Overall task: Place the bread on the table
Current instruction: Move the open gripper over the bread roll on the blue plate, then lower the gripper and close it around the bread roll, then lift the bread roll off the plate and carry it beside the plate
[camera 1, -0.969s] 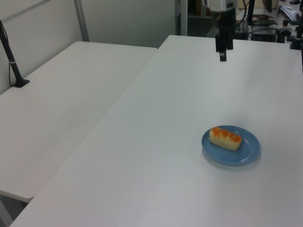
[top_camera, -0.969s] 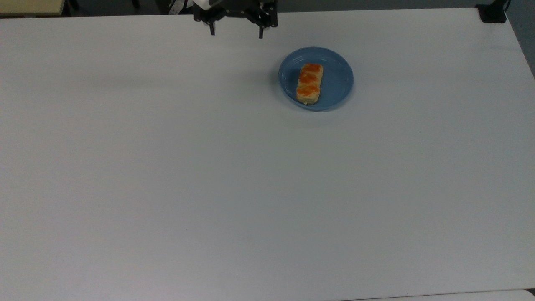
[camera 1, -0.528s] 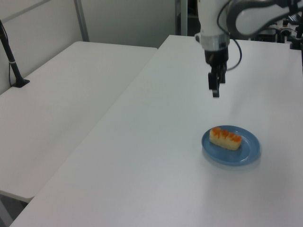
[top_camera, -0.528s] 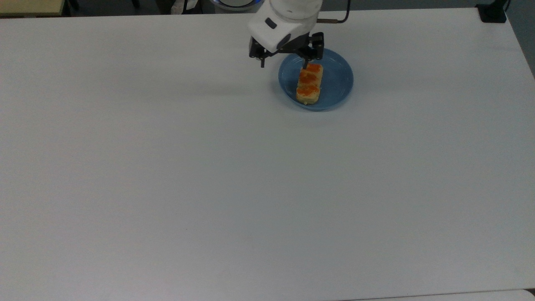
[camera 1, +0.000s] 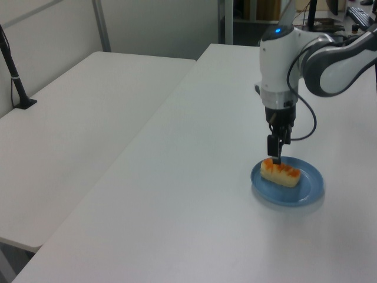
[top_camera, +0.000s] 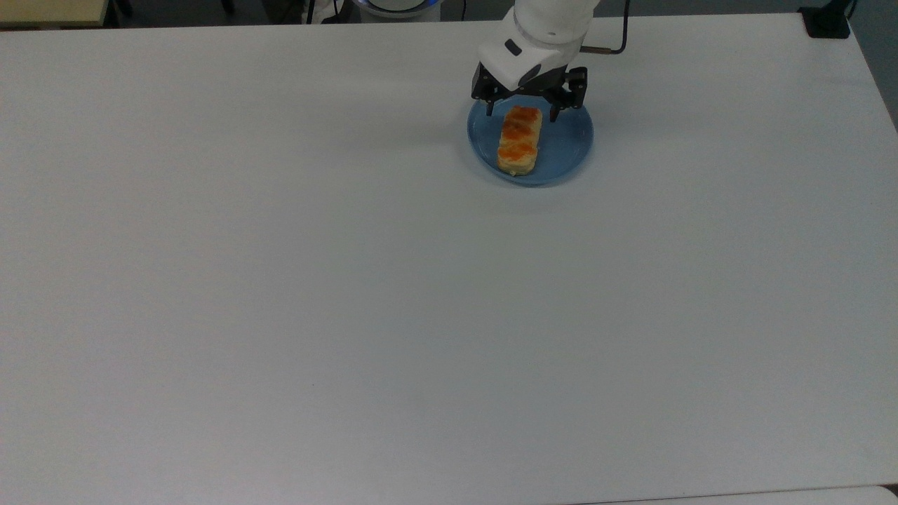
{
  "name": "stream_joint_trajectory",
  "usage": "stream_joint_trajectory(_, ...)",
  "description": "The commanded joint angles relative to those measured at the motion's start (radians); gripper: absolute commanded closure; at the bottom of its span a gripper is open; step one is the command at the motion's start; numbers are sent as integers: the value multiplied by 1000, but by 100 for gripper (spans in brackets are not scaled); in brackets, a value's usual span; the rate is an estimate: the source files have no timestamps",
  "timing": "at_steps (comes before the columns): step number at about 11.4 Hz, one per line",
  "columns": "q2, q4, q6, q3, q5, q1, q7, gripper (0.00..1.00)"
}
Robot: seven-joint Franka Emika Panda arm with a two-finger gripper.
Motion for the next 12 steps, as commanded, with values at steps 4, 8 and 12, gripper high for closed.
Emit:
stream_joint_trajectory(4,90,-31,102,-2,-39,32,83,19)
stream_joint_trajectory(8,50,-24,52,-3,-51,31,34,77)
stream_joint_trajectory(12,17,181,-170,-116,-31,12,-188,76)
